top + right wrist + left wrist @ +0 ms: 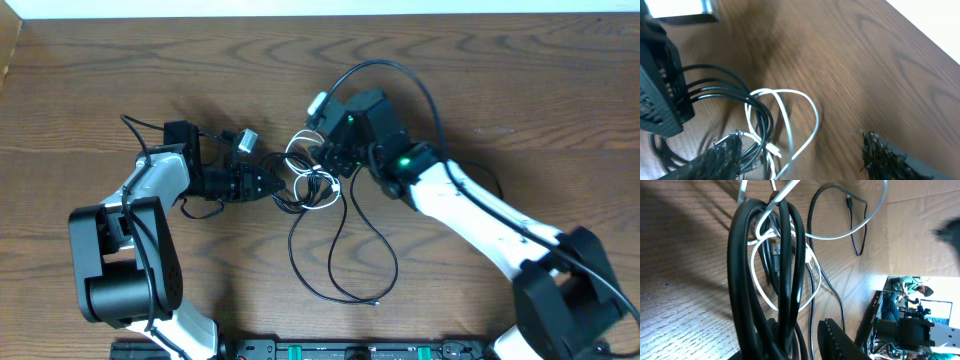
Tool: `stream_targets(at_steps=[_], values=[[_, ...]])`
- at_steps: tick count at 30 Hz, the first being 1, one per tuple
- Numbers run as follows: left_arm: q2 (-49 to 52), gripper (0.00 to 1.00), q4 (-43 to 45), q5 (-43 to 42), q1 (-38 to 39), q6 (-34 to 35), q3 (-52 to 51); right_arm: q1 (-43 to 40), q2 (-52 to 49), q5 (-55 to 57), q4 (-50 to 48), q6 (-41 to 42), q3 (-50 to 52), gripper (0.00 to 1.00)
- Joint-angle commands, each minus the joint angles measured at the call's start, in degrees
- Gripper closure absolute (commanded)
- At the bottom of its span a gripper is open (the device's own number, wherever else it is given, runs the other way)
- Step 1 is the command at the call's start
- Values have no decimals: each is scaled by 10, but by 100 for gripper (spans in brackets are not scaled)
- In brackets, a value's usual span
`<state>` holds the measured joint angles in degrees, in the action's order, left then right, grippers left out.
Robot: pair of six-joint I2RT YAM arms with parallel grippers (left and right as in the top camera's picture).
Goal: Untangle cables
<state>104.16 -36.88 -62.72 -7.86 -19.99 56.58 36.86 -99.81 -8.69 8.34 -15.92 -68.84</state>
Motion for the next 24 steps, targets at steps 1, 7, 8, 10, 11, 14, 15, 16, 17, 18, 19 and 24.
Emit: stream_targets(at_steps=[1,7,8,10,11,14,15,16,17,18,19,24], values=[[2,71,-2,-12,0,-14,-4,22,-29,2,-24,-61,-7,19],[2,72,-2,-12,0,-14,-4,38,-77,7,-66,-138,-7,25],[2,71,-2,-12,0,-14,-4,38,-84,14,-74,-140,-7,27],[2,71,-2,-12,0,-14,-4,38,-96,40,-90,-140,-7,31],[2,71,-2,-12,0,-14,-4,37,-101,49,-94,-143,-7,32],[2,71,-2,-12,0,-14,-4,36,-110,55,-101,-173,-7,39],[2,71,-2,-12,0,-14,-4,36,-112,55,-103,-176,-7,42],[2,71,-2,-12,0,-14,-4,36,-112,55,-105,-176,-7,48],[2,71,-2,-12,0,-14,-4,37,-112,55,-108,-176,-7,55],[2,71,-2,-12,0,-14,-4,39,-112,53,-110,-176,-7,57],[2,71,-2,-12,0,-14,-4,40,-112,53,-114,-176,-7,58],[2,71,-2,-12,0,-14,-4,45,-111,53,-138,-176,-7,52]])
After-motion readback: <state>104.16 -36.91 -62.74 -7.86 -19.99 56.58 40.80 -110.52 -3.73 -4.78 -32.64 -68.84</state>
